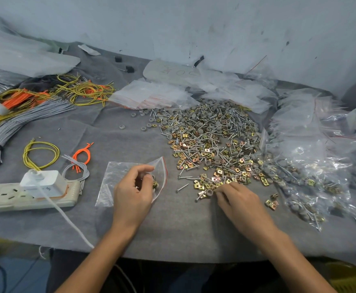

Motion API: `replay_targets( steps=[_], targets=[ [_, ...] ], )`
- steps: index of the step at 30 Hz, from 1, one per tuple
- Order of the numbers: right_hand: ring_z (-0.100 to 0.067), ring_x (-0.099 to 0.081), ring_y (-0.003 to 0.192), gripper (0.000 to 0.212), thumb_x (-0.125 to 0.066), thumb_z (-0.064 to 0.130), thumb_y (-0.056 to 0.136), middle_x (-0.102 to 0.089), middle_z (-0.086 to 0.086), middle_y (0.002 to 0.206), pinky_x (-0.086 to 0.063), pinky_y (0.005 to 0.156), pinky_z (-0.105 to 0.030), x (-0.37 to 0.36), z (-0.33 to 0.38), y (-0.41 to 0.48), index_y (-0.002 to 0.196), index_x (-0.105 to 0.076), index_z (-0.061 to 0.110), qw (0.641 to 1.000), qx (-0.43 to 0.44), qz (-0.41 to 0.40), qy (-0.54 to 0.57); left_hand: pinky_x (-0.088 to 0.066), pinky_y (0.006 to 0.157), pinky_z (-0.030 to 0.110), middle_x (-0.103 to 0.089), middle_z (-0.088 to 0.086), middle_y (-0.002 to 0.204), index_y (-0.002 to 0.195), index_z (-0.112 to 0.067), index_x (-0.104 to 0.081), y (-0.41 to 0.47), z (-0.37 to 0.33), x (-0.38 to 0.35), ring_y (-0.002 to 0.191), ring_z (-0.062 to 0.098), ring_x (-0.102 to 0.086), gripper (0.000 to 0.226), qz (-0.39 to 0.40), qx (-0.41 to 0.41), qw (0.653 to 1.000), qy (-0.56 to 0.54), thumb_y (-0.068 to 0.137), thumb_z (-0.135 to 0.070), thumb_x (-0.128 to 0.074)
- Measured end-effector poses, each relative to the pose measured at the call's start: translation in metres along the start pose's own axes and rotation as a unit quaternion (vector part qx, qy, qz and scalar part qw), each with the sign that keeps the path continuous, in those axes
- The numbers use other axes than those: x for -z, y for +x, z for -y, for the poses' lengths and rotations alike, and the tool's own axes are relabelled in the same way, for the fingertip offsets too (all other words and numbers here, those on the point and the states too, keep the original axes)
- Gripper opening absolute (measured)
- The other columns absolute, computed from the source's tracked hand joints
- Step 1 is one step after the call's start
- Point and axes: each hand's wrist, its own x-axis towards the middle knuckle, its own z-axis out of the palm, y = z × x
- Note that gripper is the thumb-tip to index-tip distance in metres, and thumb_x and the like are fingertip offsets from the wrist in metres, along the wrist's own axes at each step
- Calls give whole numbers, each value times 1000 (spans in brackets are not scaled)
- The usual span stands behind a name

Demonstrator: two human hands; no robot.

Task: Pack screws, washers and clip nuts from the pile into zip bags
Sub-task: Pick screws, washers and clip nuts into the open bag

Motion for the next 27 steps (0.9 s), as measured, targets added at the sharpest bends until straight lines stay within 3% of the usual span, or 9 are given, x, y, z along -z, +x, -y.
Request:
replay_targets(
  steps=[3,6,11,15,18,22,25,27],
  targets=[
    [-12,-59,84,12,-52,28,101,-64,13,90,-46,76,-35,5,-2,0,99,-64,27,997,-38,-21,58,-46,60,24,-65,-13,76,94,-29,-68,0,0,0,62,11,-58,17,-1,2,1000,-2,87,-20,-56],
    [-2,-60,73,10,-64,24,91,-66,19,77,-47,67,-31,10,-3,0,93,-70,30,988,-82,-39,129,-46,60,22,-66,-13,77,94,-30,-68,0,-1,-1,63,11,-59,17,-3,0,1000,-3,88,-19,-56],
    [6,-58,85,18,-66,14,87,-66,21,82,-44,68,-21,12,2,6,86,-71,31,979,-80,-37,186,-45,59,21,-65,-12,75,94,-29,-68,0,1,0,61,11,-58,17,-3,-1,1000,-3,88,-19,-56],
    [6,-57,87,17,-61,14,93,-65,19,92,-41,73,-20,7,13,14,94,-71,28,978,-57,-21,202,-44,58,21,-64,-13,73,94,-29,-68,0,1,-1,61,11,-58,17,-4,0,1000,-3,88,-19,-56],
    [8,-58,83,19,-60,13,96,-66,20,89,-38,68,-8,4,25,20,98,-73,26,965,-39,-21,259,-46,59,21,-65,-13,74,94,-30,-68,0,0,-1,62,10,-60,17,-3,2,1000,-10,88,-18,-56],
    [3,-59,84,21,-54,11,99,-66,12,94,-43,70,-13,4,34,28,103,-71,23,959,-23,-11,282,-46,60,20,-66,-13,75,95,-29,-68,0,0,-1,62,11,-60,17,-1,-2,1000,-8,88,-19,-56],
    [1,-57,73,21,-52,11,101,-63,13,84,-38,61,-15,4,29,31,101,-69,24,959,-25,-2,282,-45,60,19,-66,-14,77,95,-30,-68,0,1,-1,63,10,-61,18,-1,-8,1000,-1,88,-18,-56],
    [-3,-58,70,20,-56,13,100,-66,12,82,-43,60,-21,4,33,33,99,-68,27,951,-21,-9,309,-45,61,18,-66,-16,76,95,-30,-68,0,2,-1,64,9,-62,18,0,-9,1000,0,88,-17,-57]
  ],
)
